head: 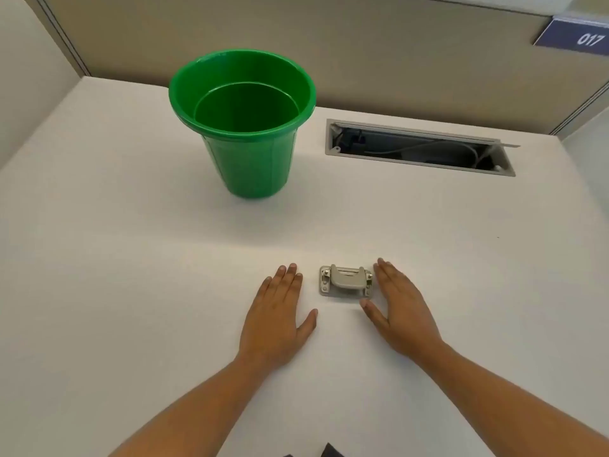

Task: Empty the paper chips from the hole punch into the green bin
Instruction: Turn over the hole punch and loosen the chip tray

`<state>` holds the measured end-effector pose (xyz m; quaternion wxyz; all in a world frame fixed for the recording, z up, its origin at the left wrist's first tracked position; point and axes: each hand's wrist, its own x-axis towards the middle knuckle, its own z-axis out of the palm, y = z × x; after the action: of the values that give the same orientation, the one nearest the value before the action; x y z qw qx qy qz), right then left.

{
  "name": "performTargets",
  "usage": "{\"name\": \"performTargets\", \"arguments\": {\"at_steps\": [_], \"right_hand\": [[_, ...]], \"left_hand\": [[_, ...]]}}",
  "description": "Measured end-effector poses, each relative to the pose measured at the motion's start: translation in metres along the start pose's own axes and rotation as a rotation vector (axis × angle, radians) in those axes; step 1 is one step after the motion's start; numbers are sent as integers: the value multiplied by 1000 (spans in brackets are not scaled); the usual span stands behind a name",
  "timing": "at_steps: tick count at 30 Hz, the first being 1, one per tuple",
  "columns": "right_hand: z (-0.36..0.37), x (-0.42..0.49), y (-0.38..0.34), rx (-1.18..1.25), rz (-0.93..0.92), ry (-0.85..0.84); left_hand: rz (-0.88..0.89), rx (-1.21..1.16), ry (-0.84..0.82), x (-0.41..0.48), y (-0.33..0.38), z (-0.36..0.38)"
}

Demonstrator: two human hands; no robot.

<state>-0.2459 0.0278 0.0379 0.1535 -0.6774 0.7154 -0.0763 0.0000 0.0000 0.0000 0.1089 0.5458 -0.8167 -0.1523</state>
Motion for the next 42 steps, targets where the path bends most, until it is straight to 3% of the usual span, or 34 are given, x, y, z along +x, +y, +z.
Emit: {"name": "performTargets", "arguments": {"at_steps": [4, 16, 27, 31, 33, 35, 38, 42], "right_hand": [[-1, 13, -21, -11, -104, 6], [-5, 29, -27, 151, -21, -52], [2, 32, -9, 304, -118, -3], [2, 28, -8, 355, -233, 33], [-1, 29, -5, 349, -286, 33], [-6, 30, -4, 319, -376, 50], [-15, 33, -7, 294, -521, 83], [-34, 34, -19, 310, -601, 75]], "left_hand": [[-5, 9, 9, 1, -1, -4], [17, -319, -53, 36, 22, -9], [-16, -296, -141, 73, 56, -18], [-95, -463, -313, 75, 62, -30], [-124, -710, -548, 74, 58, -43], [-230, -960, -675, 72, 53, -54], [-369, -1071, -676, 73, 50, -61], [-346, -1196, -718, 65, 64, -72]]}}
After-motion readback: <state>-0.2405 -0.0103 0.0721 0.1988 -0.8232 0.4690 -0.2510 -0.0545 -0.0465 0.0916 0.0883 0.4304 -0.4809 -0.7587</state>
